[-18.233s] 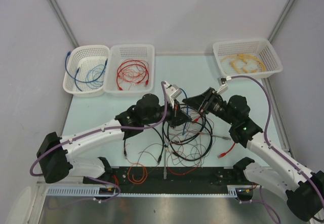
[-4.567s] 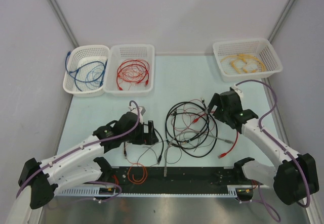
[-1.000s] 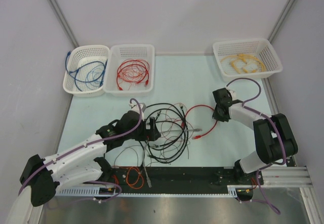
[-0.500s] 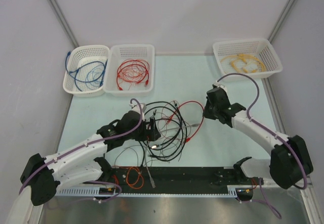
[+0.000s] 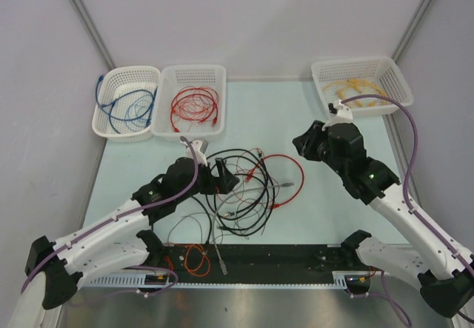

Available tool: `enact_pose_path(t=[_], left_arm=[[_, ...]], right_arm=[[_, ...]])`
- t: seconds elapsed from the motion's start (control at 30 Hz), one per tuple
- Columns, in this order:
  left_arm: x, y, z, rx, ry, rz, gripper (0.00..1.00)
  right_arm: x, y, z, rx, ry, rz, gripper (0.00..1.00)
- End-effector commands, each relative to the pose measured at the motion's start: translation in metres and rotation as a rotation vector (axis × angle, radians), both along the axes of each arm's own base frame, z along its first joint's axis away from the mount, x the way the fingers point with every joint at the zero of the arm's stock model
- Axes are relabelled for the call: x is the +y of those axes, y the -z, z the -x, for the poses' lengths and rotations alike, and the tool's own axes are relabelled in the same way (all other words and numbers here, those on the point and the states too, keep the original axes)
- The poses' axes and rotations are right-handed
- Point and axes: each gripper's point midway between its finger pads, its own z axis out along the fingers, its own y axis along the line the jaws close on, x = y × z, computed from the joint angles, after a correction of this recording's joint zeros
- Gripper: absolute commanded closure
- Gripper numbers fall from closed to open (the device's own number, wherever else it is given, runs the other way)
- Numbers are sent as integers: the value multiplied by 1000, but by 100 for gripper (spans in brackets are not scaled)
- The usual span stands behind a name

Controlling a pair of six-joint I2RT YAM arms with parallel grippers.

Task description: Untangle the cables

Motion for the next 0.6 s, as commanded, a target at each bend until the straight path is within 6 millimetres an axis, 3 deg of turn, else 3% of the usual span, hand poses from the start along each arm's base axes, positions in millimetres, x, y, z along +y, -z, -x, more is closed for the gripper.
enact_pose_path(t=[0.0,0.1,0.17,0.3,0.57], left_arm=[[-20,-62,-17,-171,24,141,0],[-25,-48,-16,-120,46,107,0],[-27,-34,-14,-74,41,103,1],[-27,-15,-6,-21,42,128,0],[-24,-6,-3,4,36,111,1]], right_arm=[[-5,27,-2,101,-4,124,53],[-13,69,1,221,22,221,41],[-13,96,6,278,23,239,38],[-8,124,12,321,19,210,31],[-27,204,24,484,76,329,35]])
